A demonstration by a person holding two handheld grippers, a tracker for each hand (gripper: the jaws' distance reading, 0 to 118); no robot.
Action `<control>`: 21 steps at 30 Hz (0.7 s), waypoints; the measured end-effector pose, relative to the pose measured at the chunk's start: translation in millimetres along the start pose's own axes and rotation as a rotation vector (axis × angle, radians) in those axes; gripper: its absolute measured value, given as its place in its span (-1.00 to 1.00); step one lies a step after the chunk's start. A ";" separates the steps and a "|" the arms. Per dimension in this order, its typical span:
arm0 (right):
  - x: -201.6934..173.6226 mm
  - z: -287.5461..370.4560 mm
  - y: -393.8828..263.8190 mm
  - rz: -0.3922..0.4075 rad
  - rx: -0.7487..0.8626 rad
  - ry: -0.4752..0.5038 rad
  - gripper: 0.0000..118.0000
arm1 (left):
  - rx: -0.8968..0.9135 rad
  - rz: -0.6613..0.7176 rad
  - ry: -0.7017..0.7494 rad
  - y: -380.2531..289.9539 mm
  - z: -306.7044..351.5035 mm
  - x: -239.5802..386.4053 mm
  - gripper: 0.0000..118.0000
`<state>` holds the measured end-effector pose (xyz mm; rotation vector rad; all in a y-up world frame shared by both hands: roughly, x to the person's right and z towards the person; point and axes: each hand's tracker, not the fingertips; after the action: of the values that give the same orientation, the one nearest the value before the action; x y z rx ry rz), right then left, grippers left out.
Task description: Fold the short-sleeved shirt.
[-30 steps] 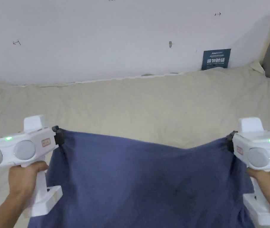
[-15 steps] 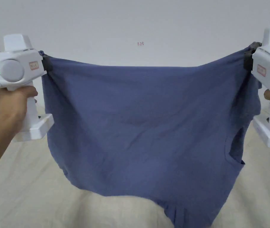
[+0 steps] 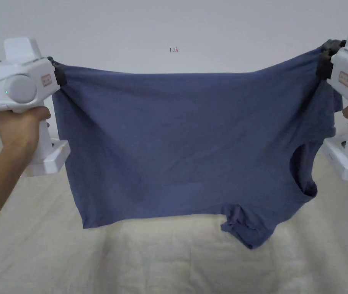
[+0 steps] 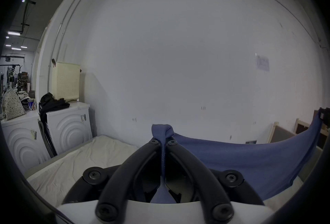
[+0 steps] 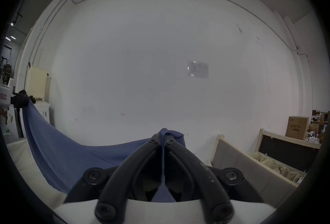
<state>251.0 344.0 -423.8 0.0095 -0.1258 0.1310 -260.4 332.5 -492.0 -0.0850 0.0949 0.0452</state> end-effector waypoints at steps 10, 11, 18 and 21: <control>-7.2 -4.7 -167.7 -0.047 -0.338 0.067 -0.93 | -0.303 -0.087 -0.007 -183.3 -15.5 -4.0 -0.95; -7.9 1.6 -184.8 -0.061 -0.365 0.074 -0.93 | -0.342 -0.088 -0.012 -202.7 -9.6 -6.5 -0.95; -4.1 81.6 -284.6 -0.149 -0.545 0.115 -0.93 | -0.546 -0.118 -0.014 -311.7 71.1 -33.1 -0.95; -5.7 127.9 -314.0 -0.164 -0.615 0.127 -0.93 | -0.634 -0.114 -0.007 -347.9 111.6 -50.8 -0.95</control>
<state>270.6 29.7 -298.1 -0.5998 -0.0343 -0.0753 -283.5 -6.2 -347.7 -0.7236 0.0657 -0.0398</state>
